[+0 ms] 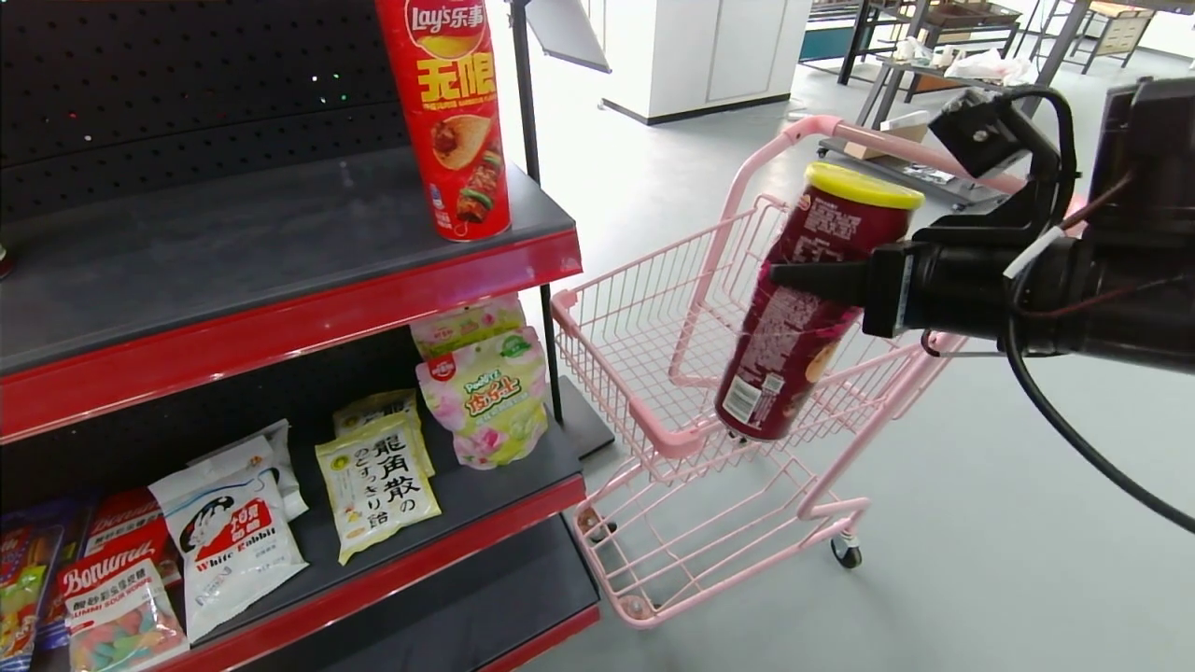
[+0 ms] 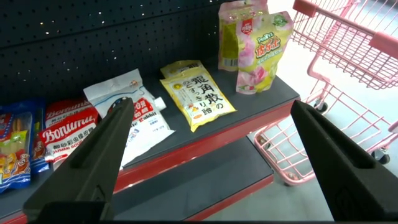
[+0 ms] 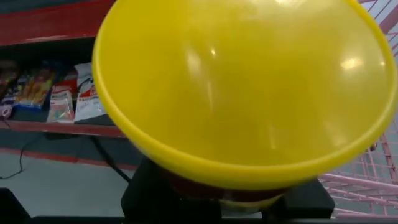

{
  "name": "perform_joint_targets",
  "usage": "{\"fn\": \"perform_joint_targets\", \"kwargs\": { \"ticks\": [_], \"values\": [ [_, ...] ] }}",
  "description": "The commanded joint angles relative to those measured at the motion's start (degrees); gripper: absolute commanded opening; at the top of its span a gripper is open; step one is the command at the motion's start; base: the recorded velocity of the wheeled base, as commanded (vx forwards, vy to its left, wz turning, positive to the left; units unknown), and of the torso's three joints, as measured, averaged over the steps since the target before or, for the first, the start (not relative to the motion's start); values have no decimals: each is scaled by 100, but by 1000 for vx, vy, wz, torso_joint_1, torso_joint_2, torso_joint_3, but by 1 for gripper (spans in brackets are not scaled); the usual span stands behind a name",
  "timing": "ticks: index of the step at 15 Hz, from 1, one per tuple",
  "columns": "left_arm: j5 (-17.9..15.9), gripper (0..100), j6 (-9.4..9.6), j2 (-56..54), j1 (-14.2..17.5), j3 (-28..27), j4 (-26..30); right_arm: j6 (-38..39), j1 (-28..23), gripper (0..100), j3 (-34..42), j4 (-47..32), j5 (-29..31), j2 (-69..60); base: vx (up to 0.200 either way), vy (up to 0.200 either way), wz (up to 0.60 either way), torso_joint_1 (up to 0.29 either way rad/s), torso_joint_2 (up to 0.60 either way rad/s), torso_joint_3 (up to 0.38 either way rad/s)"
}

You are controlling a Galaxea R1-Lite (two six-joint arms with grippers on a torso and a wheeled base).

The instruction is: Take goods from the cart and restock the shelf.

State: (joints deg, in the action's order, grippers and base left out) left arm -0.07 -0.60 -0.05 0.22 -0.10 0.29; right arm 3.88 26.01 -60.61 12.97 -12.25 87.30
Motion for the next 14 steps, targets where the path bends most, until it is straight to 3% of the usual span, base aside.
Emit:
{"fn": "perform_joint_targets", "kwargs": {
  "ticks": [1, 3, 9, 14],
  "values": [
    [7, 100, -2, 5, 4, 1, 6, -106, 141, 0, 252, -5, 3, -169, 0, 0, 0, 0, 0, 0],
    [7, 100, -2, 5, 4, 1, -3, -142, 273, 0, 313, -14, -287, -99, 0, 0, 0, 0, 0, 0],
    [-1, 100, -2, 5, 4, 1, 6, -273, 440, 0, 401, -14, -146, -99, 0, 0, 0, 3, -9, -10],
    [-1, 100, -2, 5, 4, 1, -3, -511, 457, 0, 357, -14, -172, -213, 0, 0, 0, 111, -416, -290]
  ]
}}
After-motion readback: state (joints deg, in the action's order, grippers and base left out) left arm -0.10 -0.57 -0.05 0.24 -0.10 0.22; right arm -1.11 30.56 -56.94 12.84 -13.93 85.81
